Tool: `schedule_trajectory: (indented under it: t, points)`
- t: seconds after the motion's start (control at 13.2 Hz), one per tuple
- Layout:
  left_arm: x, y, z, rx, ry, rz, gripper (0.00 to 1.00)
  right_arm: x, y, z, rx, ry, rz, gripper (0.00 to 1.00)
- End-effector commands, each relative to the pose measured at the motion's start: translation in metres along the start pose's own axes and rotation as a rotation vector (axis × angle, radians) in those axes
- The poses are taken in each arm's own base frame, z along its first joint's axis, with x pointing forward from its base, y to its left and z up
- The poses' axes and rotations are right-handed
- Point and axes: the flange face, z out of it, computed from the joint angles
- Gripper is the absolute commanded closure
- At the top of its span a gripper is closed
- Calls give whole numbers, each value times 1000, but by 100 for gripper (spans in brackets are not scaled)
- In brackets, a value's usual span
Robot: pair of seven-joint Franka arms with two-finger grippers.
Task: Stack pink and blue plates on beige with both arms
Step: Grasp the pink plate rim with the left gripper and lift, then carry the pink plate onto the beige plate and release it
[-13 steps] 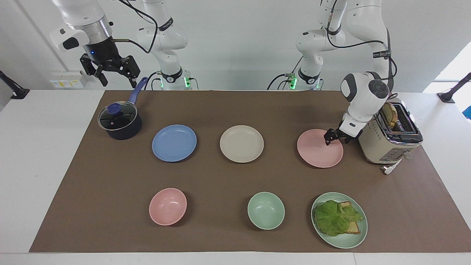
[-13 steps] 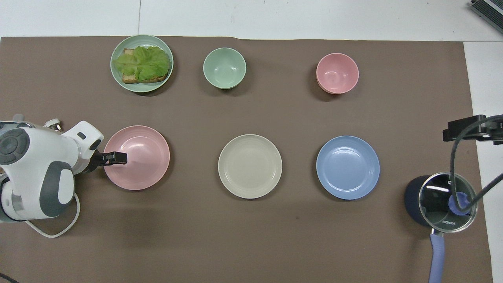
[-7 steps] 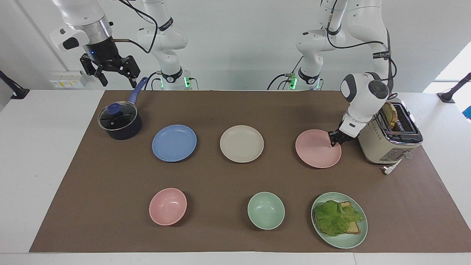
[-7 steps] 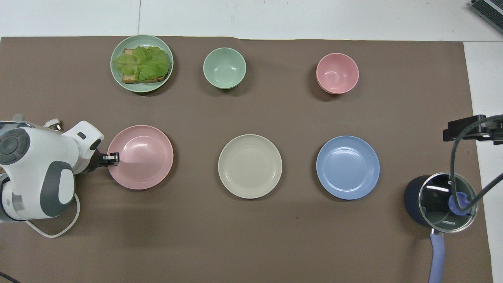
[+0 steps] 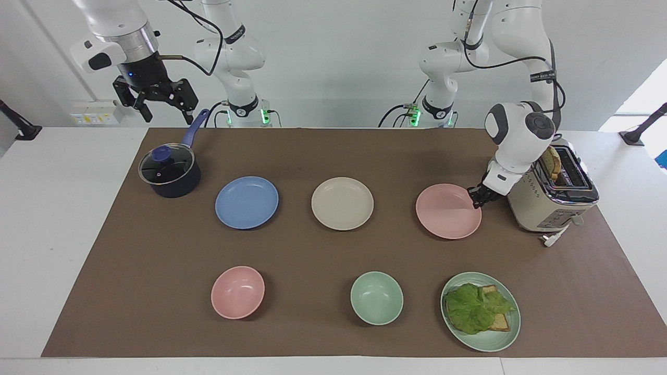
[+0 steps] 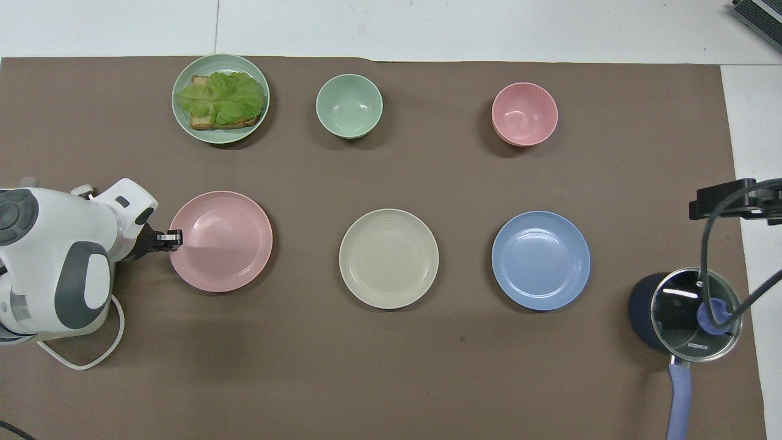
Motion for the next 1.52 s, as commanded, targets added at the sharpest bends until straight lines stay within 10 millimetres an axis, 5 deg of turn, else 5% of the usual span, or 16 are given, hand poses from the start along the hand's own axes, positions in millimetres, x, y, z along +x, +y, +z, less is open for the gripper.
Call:
schedule_trajectory:
  t: [0.0,0.3,0.53,0.99,1.21,1.44]
  points:
    - [23,-3,-30,12,-30,-12,100,1,1,1,25,1,20,0]
    - [36,10,-92,4,-73,-73,100,-1,2,0,25,0,21,0]
    - [21,60,-121,-36,-57,-168,100,-1,1,0,25,0,21,0]
    - [-30,239,-127,-103,29,-269,100,-1,2,1,24,-8,19,0]
    - [-61,295,-125,-135,51,-235,100,-1,2,2,24,-8,22,0]
    - [-73,307,-70,-148,63,-228,100,-1,3,2,24,-8,22,0]
